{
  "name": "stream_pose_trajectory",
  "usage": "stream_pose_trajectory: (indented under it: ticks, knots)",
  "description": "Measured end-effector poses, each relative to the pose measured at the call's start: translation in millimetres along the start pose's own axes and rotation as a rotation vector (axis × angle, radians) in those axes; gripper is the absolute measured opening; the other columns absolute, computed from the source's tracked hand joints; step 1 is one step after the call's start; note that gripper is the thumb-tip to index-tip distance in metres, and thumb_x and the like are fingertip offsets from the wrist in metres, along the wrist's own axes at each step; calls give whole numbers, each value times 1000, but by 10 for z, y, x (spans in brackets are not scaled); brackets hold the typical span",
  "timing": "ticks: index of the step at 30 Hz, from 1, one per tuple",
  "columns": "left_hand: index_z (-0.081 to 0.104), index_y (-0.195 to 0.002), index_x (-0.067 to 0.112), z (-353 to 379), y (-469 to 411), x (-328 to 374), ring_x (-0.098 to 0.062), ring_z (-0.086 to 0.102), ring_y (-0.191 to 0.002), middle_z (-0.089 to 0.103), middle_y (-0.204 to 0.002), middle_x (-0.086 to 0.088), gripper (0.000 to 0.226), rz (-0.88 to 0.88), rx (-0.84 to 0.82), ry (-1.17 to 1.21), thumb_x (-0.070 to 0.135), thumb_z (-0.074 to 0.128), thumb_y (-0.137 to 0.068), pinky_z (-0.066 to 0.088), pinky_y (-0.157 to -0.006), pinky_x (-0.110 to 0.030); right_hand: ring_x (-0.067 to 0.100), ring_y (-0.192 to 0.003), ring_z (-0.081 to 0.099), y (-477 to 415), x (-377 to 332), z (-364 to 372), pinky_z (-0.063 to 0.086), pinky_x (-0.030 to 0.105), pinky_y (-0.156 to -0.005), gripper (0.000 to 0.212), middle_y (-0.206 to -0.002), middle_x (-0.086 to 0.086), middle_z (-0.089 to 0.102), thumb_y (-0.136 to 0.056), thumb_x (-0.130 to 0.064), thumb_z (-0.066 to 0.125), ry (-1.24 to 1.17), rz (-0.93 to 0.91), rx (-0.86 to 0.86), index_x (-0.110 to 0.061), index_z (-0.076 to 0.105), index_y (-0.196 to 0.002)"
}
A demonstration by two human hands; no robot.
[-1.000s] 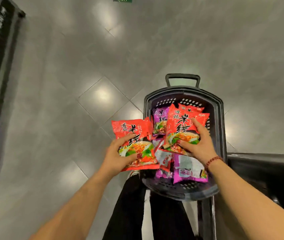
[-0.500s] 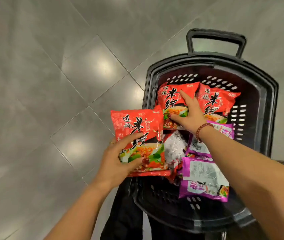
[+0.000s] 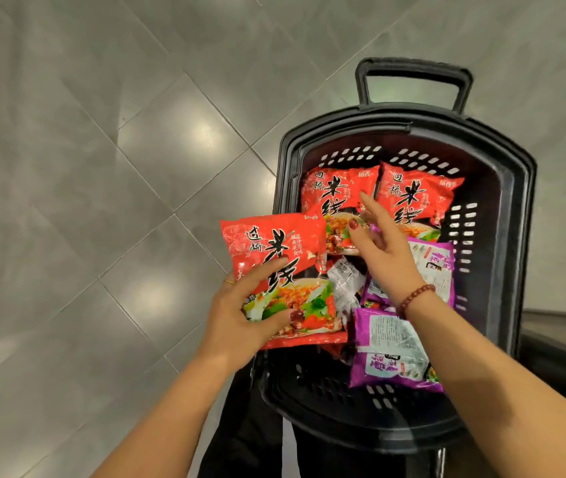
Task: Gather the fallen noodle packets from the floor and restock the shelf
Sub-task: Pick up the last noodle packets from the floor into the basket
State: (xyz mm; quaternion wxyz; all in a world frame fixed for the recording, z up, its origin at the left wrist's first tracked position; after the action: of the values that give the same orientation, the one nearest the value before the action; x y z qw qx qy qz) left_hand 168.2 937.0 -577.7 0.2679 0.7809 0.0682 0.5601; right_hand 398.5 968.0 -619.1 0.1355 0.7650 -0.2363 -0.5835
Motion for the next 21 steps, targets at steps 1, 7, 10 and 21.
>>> stream_pose_trajectory:
  ticks: [1, 7, 10, 21]
  knots:
    - [57, -113, 65, 83, -7, 50, 1, 52, -118, 49, -123, 30, 78, 13, -25, 13, 5, 83, -72, 51, -99, -33, 14, -112, 58, 173, -21, 8, 52, 18, -84, 58, -139, -4, 46, -94, -18, 57, -127, 46, -77, -39, 35, -143]
    - [36, -133, 64, 707, -111, 112, 1, 27, -138, 21, -141, 26, 80, 120, -290, -223, 21, 79, -80, 35, -115, -38, 31, -115, 59, 693, 299, -103, 51, 54, -93, 95, -132, 14, 56, -77, -15, 74, -322, 78, -94, -52, 20, -145]
    - [18, -148, 50, 780, -164, -63, -4, -11, -146, -4, -157, 17, 91, 217, -187, -576, 42, 77, -80, 6, -119, -36, 26, -118, 58, 645, 575, -117, 52, 53, -93, 96, -141, 2, 51, -79, -5, 74, -334, 139, -9, -51, 22, -145]
    - [7, -154, 20, 385, -328, -390, 2, -18, -145, -6, -159, 11, 89, 270, -189, -836, 33, 67, -90, -2, -116, -18, 28, -146, 14, 598, 616, 290, 19, 44, -116, 82, -159, 10, 14, -84, -42, 68, 821, -191, 174, -24, 23, -151]
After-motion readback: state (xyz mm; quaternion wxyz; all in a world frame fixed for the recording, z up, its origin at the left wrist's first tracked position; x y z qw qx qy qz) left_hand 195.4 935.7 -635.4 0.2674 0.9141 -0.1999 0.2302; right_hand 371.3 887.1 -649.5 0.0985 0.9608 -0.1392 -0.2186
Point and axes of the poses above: each hand's wrist, its own y-axis away from the middle knuckle, its own z-axis out of the palm, x = y × z, the point moved 5 cm from there along -y, towards the middle knuckle
